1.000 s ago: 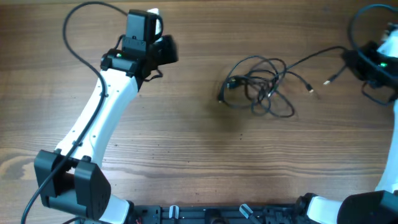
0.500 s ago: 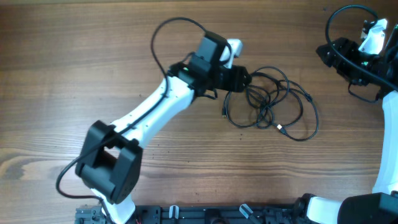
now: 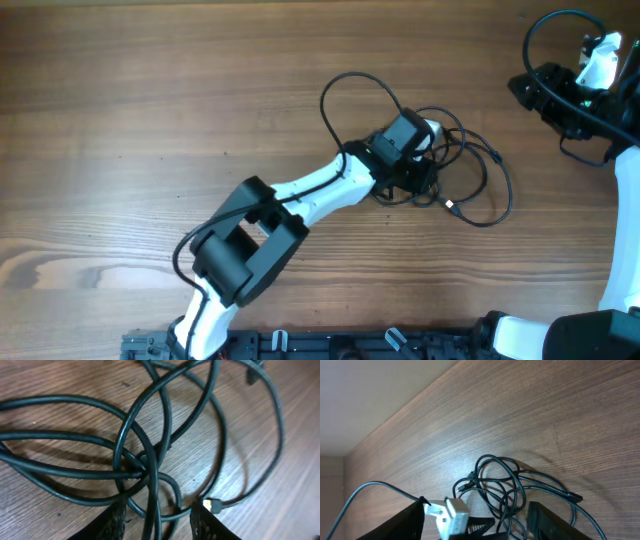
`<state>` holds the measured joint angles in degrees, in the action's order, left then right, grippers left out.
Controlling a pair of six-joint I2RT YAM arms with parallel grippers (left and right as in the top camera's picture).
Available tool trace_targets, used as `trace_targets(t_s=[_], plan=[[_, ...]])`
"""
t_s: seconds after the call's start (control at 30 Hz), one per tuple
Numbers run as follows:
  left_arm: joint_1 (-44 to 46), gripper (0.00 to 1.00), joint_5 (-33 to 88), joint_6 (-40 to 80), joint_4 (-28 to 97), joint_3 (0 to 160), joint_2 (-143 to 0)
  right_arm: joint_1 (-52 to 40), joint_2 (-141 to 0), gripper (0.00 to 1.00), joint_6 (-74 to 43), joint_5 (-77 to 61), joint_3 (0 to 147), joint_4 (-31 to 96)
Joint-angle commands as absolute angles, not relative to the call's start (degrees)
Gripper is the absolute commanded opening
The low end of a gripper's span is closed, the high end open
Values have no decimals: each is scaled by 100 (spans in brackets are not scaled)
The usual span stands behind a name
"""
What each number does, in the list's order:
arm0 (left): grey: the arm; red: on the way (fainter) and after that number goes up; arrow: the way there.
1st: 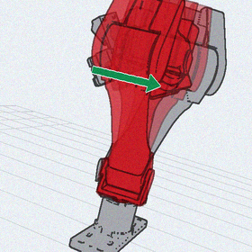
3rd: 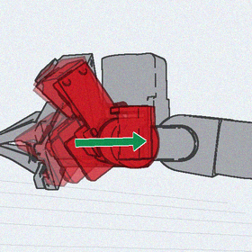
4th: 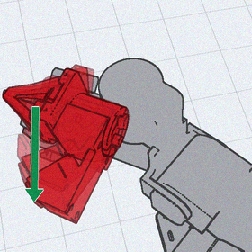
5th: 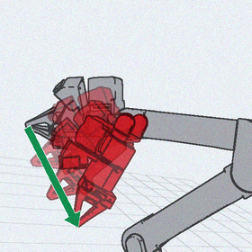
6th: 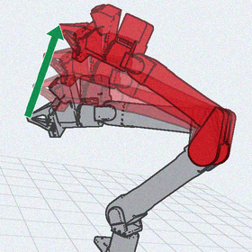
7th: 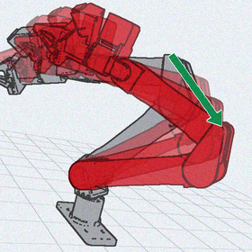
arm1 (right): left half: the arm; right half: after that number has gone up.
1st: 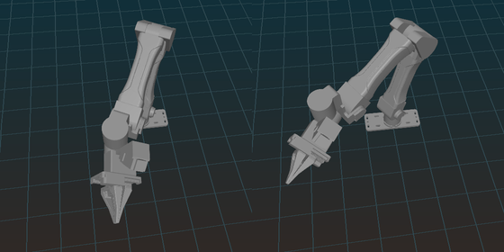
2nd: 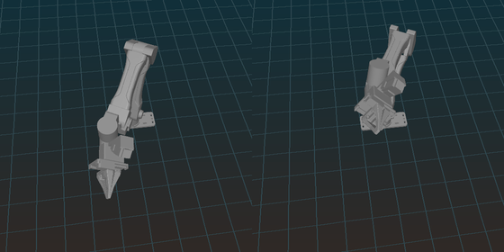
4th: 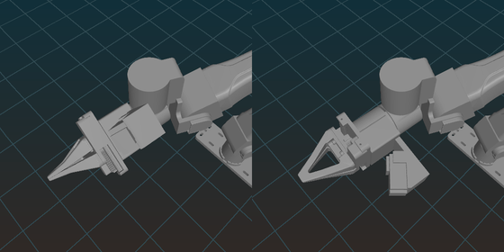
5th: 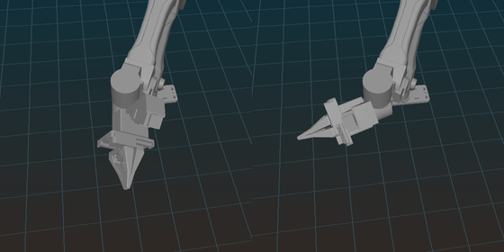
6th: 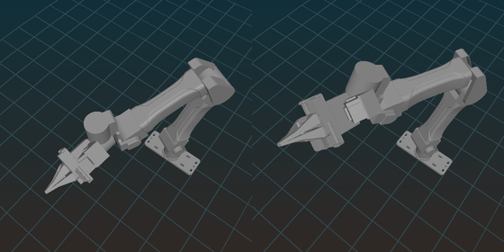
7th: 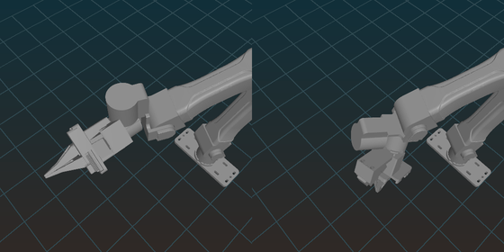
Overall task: Untangle cables
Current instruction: 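Reach the left gripper down and grasp the cable pile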
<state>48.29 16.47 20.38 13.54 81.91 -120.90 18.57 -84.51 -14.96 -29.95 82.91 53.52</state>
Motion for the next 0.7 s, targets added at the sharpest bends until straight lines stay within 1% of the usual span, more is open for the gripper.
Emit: trace_targets(t_s=[0.0,0.17,0.27,0.3,0.37,0.4,0.43,0.57,0.67], plan=[[4904,40,1177,1973,1214,8176,-12285,1848,-8418,67,-1365,-2936,8407,5374],[4908,37,991,1973,1131,8176,-12464,1848,-8418,68,-1358,-2936,8407,5384],[4915,33,991,1975,1090,8176,-12543,1848,-8418,68,-1354,-2936,8407,5387],[4912,30,991,1975,1090,8176,-12549,1848,-8418,68,-1356,-2936,8407,5387],[4912,17,991,1973,1090,8176,-12549,1848,-8418,68,-1356,-2936,8407,5387],[4910,8,991,1973,1090,8176,-12549,1848,-8418,68,-1356,-2936,8407,5387],[4893,4,993,1975,1090,8178,-12545,1848,-8418,68,-1356,-2936,8407,5391],[4698,4,998,1975,1216,8178,-12036,1848,-8418,68,-1352,-2939,8407,5435],[4383,4,1098,1975,1444,8178,-11096,1835,-8418,67,-1345,-2967,8407,5457]])
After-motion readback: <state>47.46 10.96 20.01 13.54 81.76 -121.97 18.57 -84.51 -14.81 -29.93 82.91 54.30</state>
